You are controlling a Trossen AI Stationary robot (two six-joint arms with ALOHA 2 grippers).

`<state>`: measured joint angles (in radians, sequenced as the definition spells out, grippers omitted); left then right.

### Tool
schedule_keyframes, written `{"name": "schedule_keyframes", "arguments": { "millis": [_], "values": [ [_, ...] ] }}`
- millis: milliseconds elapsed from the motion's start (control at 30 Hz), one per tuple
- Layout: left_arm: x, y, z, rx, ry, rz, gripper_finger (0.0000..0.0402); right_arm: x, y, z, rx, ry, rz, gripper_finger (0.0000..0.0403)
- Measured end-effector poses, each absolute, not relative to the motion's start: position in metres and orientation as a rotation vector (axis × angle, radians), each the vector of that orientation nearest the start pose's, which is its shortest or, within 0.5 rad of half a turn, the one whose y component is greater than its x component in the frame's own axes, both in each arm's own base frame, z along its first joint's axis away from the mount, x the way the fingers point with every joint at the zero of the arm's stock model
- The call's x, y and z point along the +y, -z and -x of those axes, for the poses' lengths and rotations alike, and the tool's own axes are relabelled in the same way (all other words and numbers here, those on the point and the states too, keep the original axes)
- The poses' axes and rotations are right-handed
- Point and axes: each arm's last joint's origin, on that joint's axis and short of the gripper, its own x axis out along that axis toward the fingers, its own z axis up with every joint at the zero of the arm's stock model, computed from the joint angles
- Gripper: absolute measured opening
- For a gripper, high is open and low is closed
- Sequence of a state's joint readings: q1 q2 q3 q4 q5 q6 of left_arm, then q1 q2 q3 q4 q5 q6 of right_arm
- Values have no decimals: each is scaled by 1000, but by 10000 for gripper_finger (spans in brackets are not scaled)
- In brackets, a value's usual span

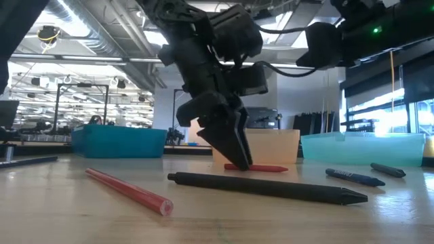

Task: Sort crayons/erasers/pens/pencils in bins
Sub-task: Put the red crayon into the blue bin

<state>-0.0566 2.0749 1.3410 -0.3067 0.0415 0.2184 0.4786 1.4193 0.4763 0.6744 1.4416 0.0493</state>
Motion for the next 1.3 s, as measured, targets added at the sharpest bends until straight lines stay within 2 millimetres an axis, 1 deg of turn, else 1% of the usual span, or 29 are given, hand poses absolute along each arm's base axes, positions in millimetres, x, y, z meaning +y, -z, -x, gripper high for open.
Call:
{"name": "schedule_keyframes", "arguments": {
  "millis": [100,167,467,600,767,900,1033,1200,1300],
  "values": [
    [-25,-131,-416,1046,203,-199,146,86,-183,-228,135,957,180,139],
    [-25,-130,-416,1056,204,-198,136,86,-183,-228,134,957,178,139],
    [-25,-130,-414,1074,192,-173,64,86,-182,-228,126,959,161,139],
    [-23,-130,-414,1083,176,-157,39,86,-182,-228,127,959,163,139],
    [-22,-130,-413,1087,165,-138,15,86,-182,-228,127,959,163,139],
    [-22,-133,-411,1092,129,-106,8,86,-182,-228,127,959,162,139],
    [-23,-142,-406,1105,78,-104,9,85,-181,-227,126,960,154,139],
    [-26,-167,-395,1121,2,-119,7,85,-181,-227,124,959,152,139],
    [-28,-183,-381,1163,-48,-132,8,86,-181,-227,117,949,134,139]
  ]
}}
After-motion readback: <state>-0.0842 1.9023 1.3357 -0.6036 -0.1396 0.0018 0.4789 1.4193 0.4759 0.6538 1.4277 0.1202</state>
